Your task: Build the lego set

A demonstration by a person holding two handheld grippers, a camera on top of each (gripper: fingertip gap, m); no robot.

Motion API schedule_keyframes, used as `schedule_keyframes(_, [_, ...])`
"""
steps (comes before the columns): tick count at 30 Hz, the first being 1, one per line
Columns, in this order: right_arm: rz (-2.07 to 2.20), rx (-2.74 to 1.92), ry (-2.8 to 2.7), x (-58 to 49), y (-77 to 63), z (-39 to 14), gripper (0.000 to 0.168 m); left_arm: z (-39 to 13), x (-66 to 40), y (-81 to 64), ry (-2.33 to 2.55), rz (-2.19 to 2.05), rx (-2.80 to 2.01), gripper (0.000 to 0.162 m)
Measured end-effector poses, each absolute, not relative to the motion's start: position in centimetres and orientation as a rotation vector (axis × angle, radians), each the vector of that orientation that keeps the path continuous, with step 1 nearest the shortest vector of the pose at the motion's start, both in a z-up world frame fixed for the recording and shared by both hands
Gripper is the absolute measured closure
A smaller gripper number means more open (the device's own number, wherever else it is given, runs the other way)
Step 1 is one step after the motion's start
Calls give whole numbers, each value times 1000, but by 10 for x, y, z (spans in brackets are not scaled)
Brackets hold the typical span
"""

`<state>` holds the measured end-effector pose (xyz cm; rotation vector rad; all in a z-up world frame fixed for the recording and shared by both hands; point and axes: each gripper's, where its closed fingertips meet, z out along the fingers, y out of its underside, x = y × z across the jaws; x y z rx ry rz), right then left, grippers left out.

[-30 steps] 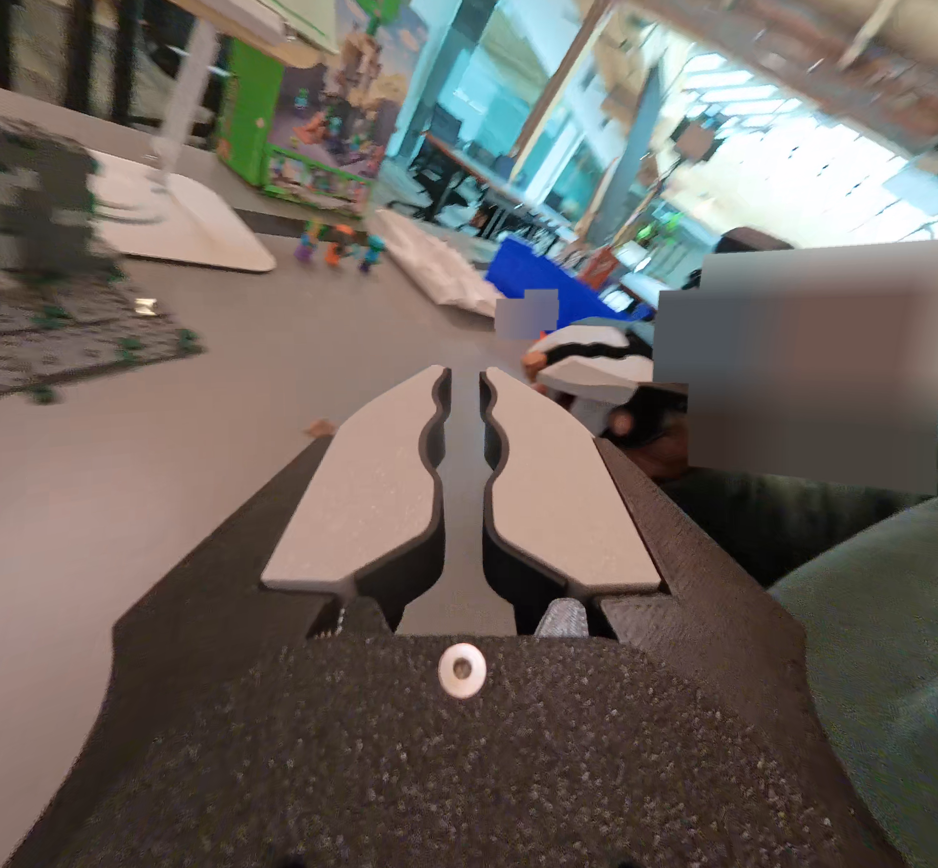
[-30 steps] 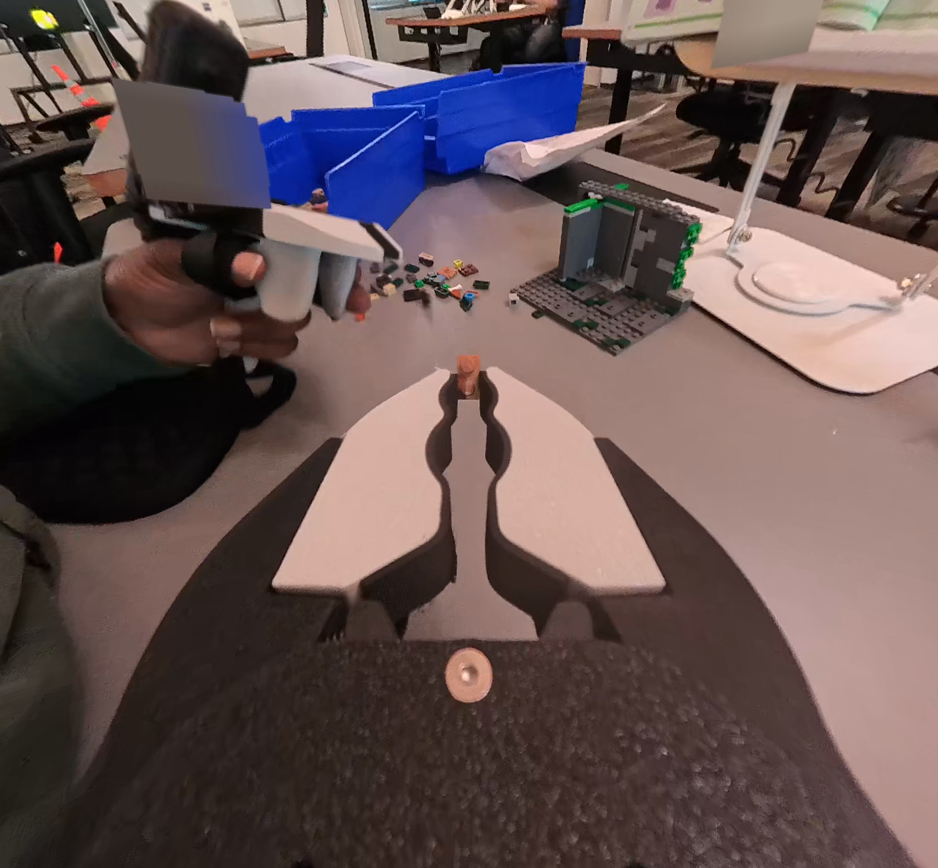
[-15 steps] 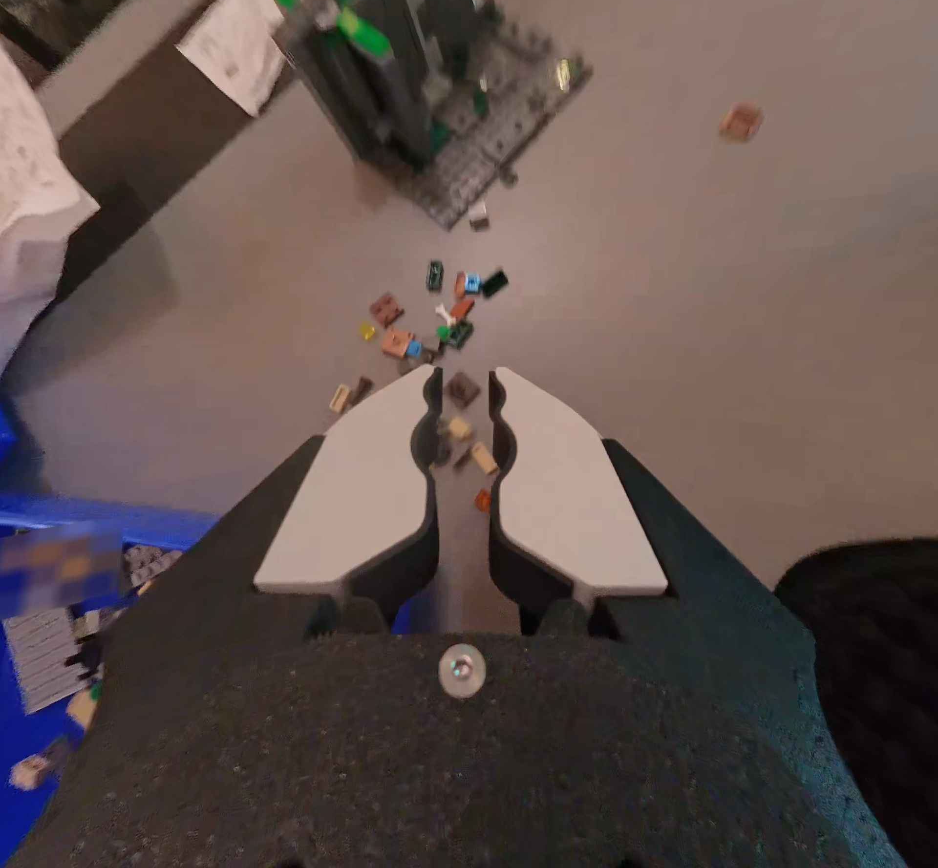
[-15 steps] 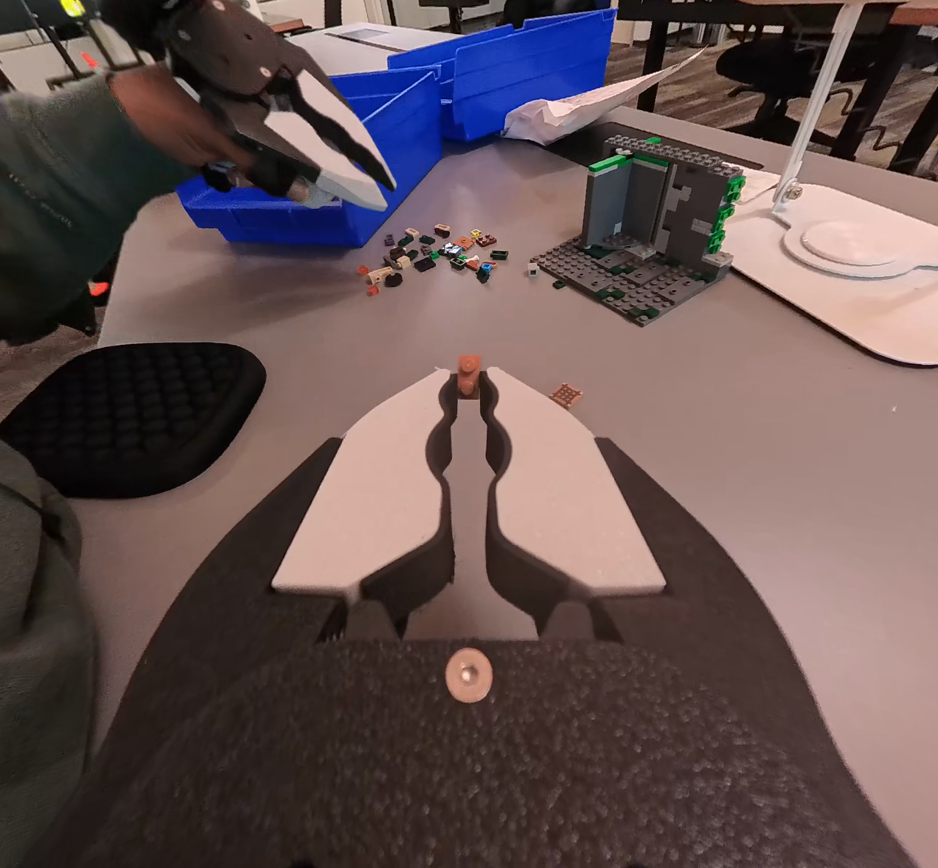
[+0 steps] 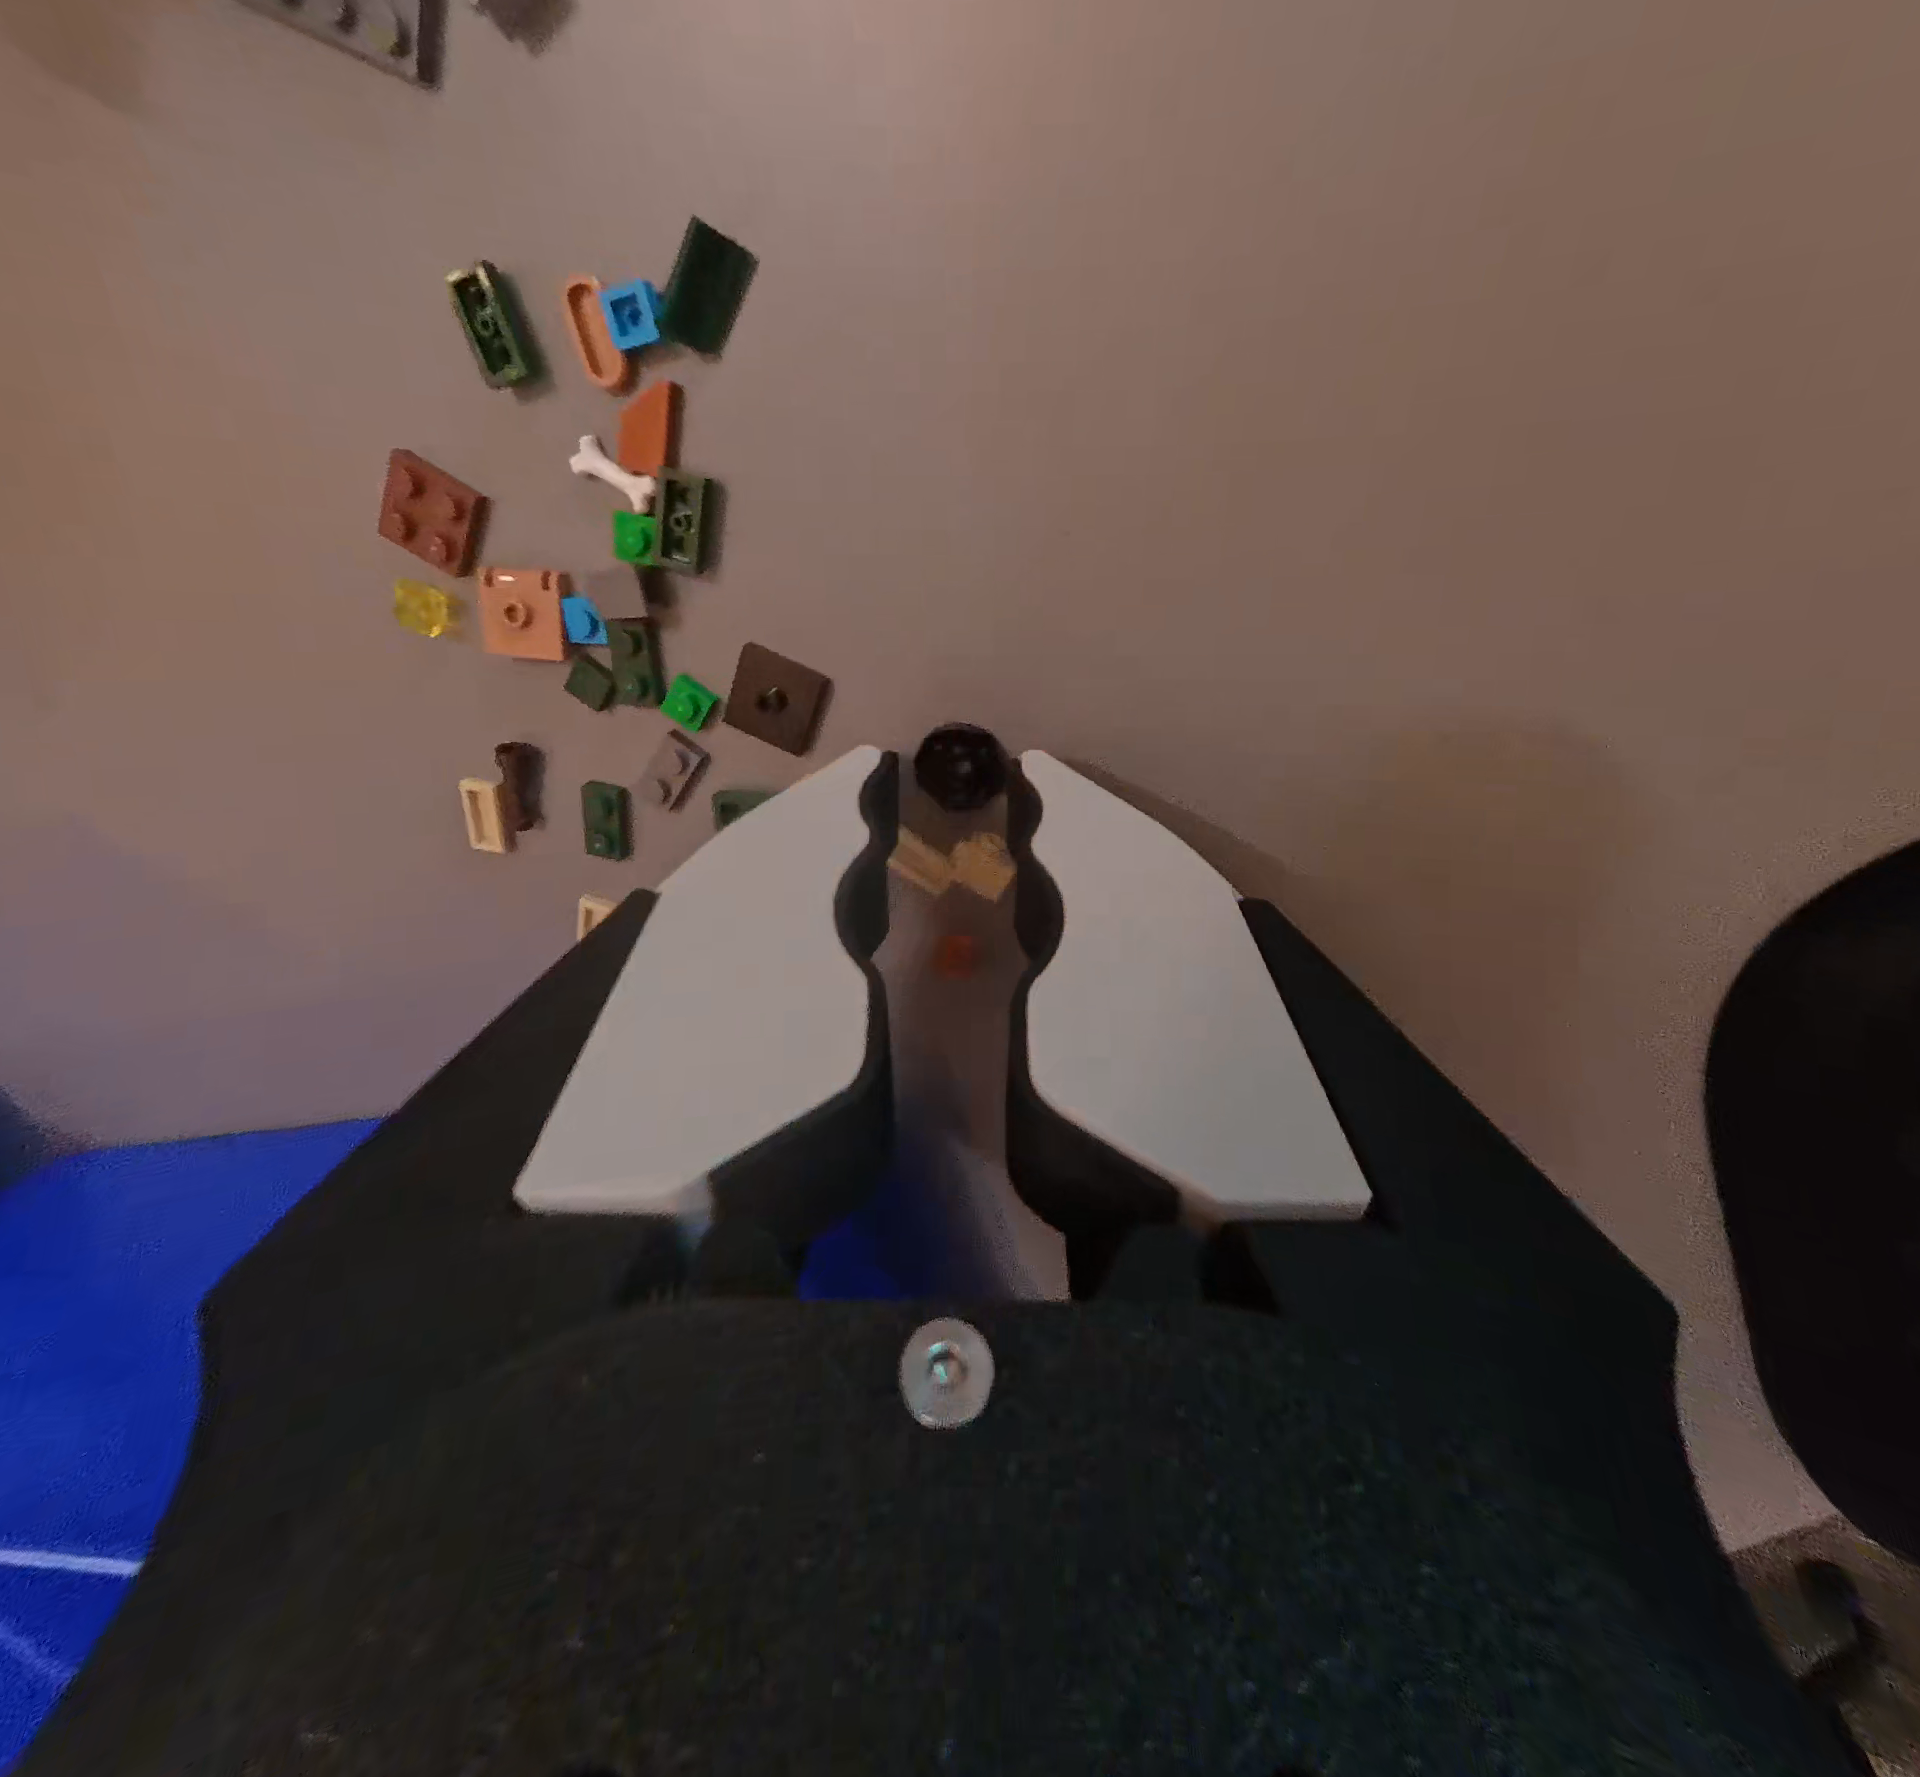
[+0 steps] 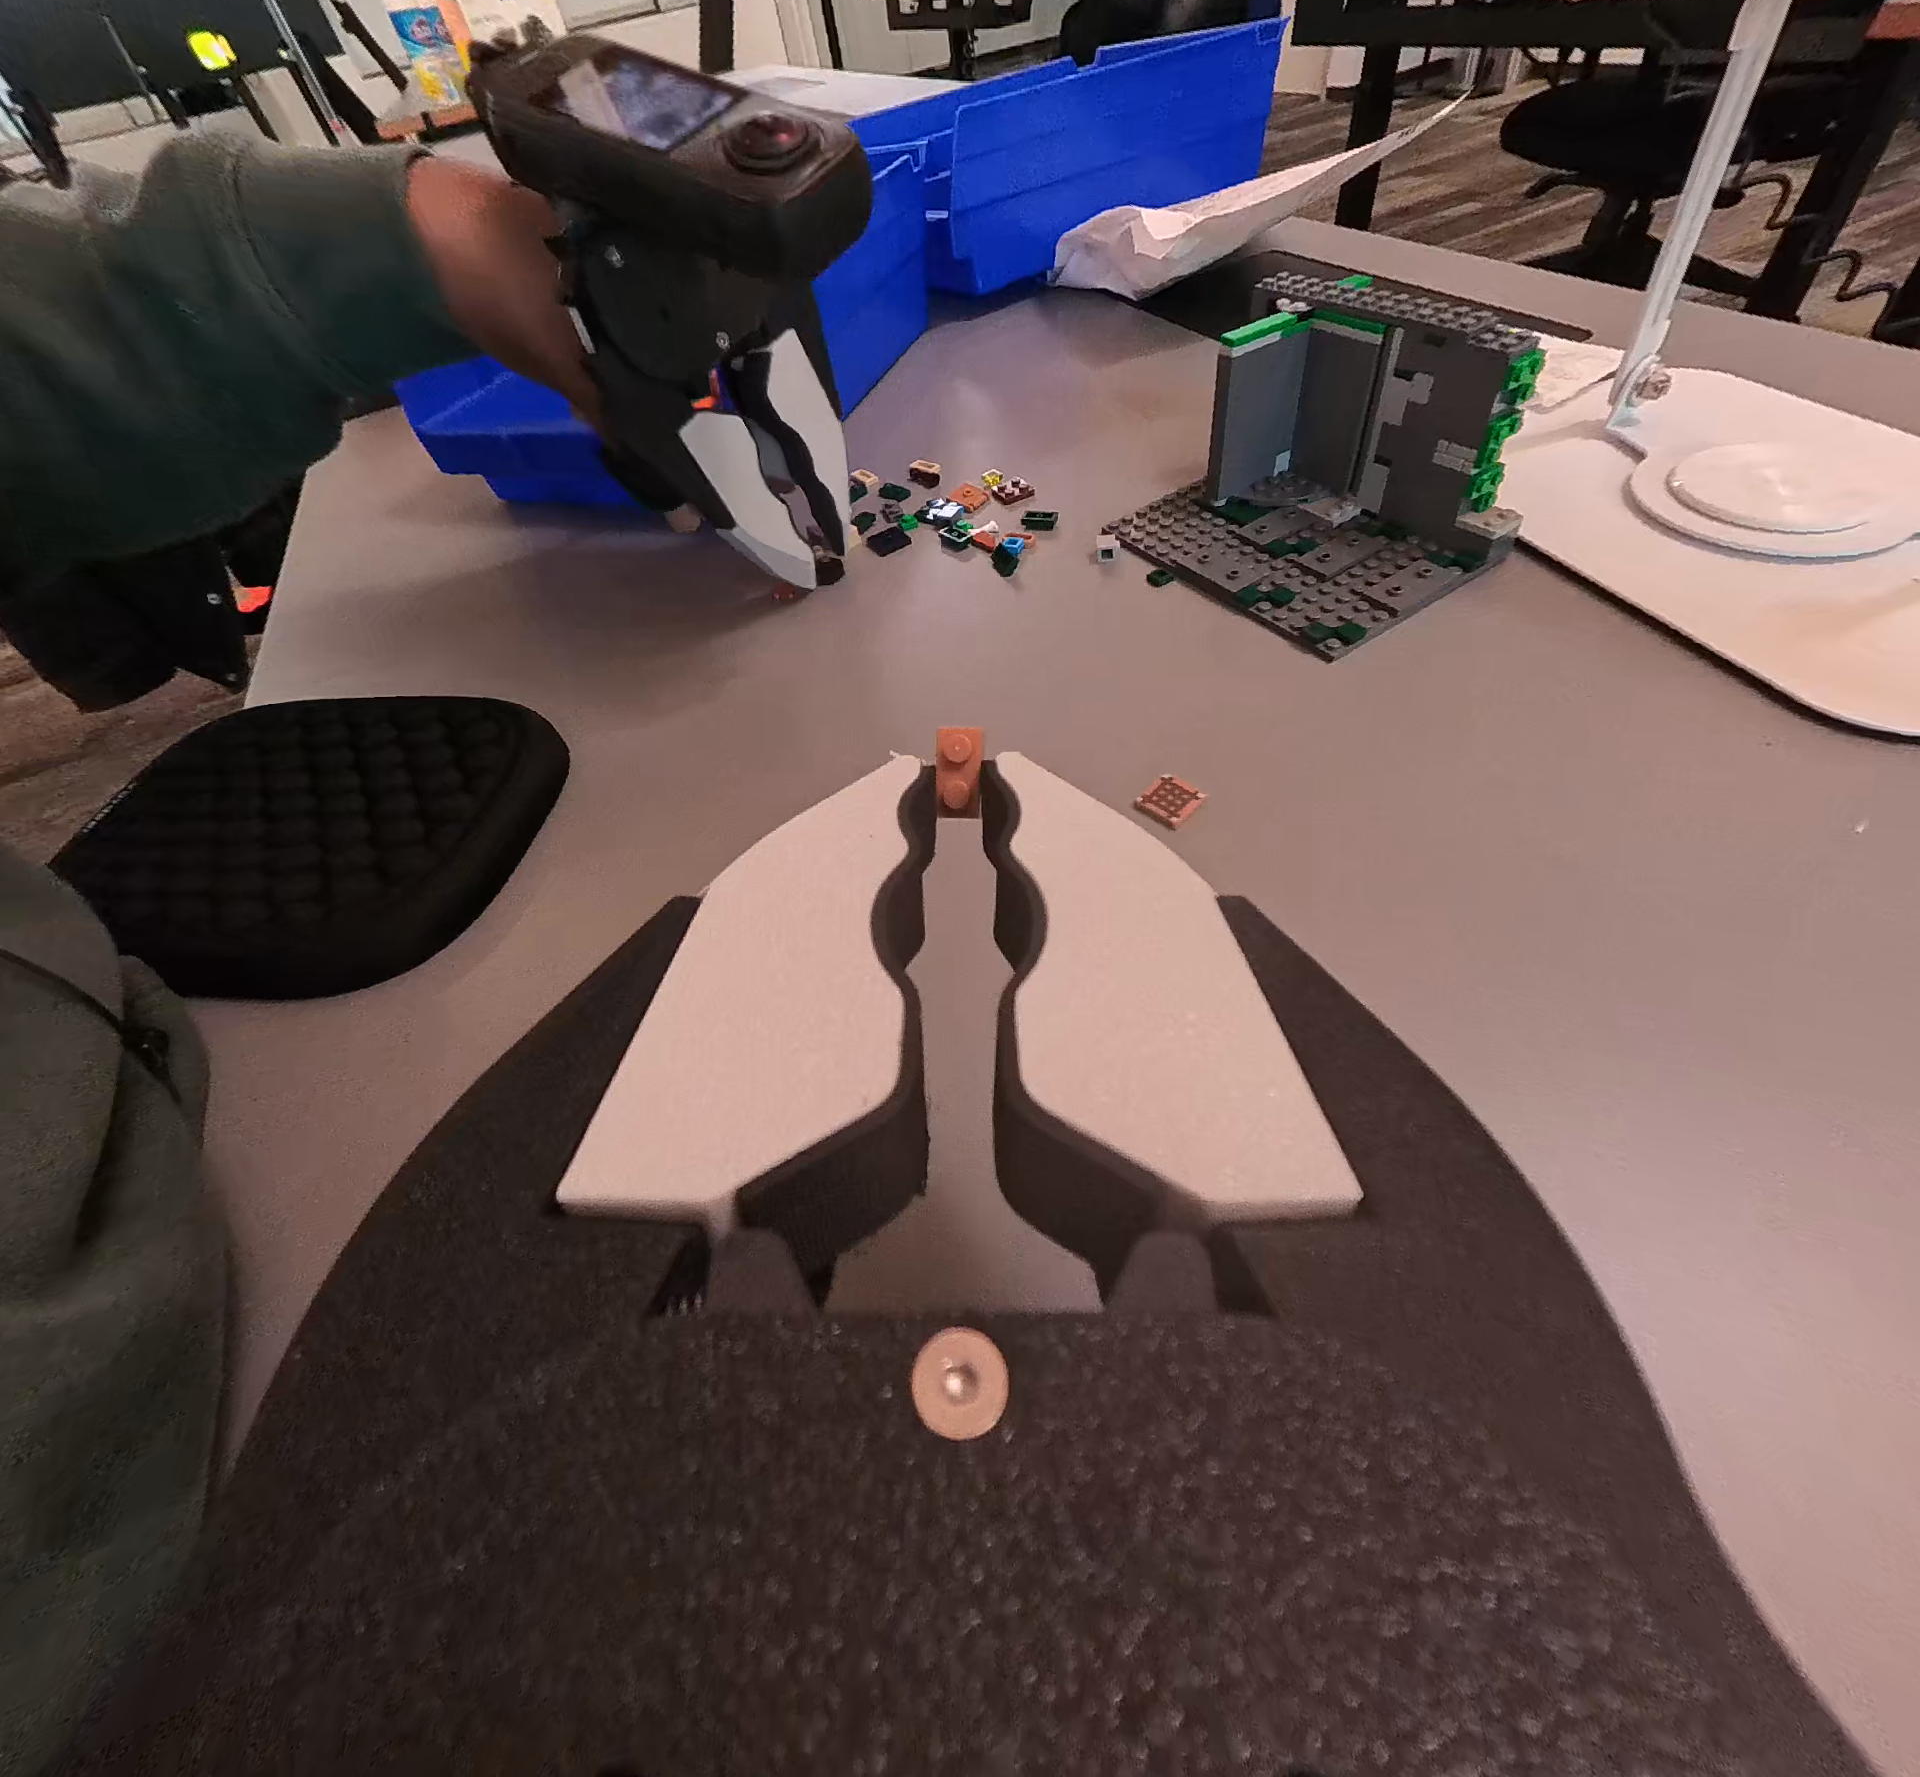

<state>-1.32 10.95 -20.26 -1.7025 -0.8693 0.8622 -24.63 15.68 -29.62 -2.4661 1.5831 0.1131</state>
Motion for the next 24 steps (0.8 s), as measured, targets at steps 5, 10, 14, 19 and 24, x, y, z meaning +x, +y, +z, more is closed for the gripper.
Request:
schedule_keyframes(5, [886, -1698, -861, -12, 110, -201, 161, -297, -245, 156, 1572, 100, -2496, 146])
schedule_keyframes(10, [887, -1687, -866, -10, 110, -199, 161, -293, -223, 147, 1583, -59, -2449, 147])
schedule_keyframes(14, [877, -1687, -855, -7, 113, -197, 161, -266, -148, 118, 1526, -627, -2262, 147])
schedule_keyframes(19, [856, -1692, -840, -3, 116, -196, 161, -242, -64, 75, 1488, -1258, -2060, 147])
schedule_keyframes(24, [820, -1694, -826, 3, 120, -196, 161, -256, -23, 69, 1529, -1408, -2039, 146])
